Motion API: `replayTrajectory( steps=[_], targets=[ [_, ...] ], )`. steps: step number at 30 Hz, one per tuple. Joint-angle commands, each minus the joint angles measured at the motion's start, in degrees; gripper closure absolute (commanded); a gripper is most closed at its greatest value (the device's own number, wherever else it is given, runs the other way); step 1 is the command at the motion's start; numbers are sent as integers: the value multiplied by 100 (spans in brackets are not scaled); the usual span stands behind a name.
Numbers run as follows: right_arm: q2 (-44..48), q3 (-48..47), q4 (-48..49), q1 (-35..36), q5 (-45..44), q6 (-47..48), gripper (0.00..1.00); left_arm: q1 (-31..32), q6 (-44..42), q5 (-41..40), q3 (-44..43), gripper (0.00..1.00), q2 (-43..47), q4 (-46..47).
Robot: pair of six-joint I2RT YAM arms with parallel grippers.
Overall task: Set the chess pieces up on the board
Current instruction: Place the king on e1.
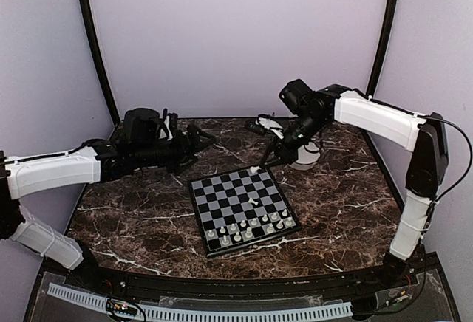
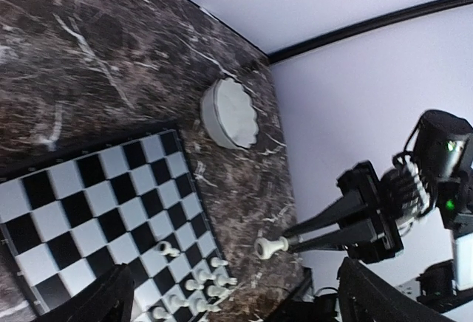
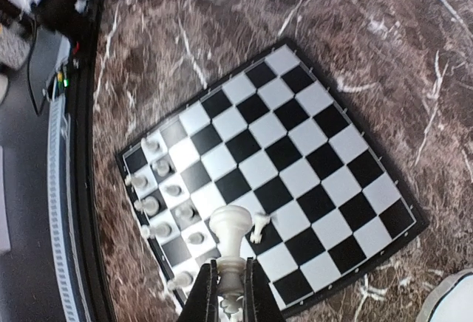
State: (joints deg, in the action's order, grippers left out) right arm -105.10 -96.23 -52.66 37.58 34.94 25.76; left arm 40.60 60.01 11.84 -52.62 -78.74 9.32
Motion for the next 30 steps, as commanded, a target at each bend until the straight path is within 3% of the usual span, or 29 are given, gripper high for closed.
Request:
replayTrajectory(
  steps=[1,4,11,30],
  targets=[
    [161,-107,-1210,329,-1006,1420,100,-43,-576,-1641,-260,1,732,-2339],
    [96,-143,-1537,675,-1396,1657,100,-44,-638,-2034,-342,1,963,-3207],
    [-272,-98,-1932,1430,-2290,1562,100,-43,-373,-2475,-74,1,1615,-3960],
    [-897,-32,-1669,2156,-2740,1268,100,-48,581,-3062,709,1,3203,-4690]
  ],
)
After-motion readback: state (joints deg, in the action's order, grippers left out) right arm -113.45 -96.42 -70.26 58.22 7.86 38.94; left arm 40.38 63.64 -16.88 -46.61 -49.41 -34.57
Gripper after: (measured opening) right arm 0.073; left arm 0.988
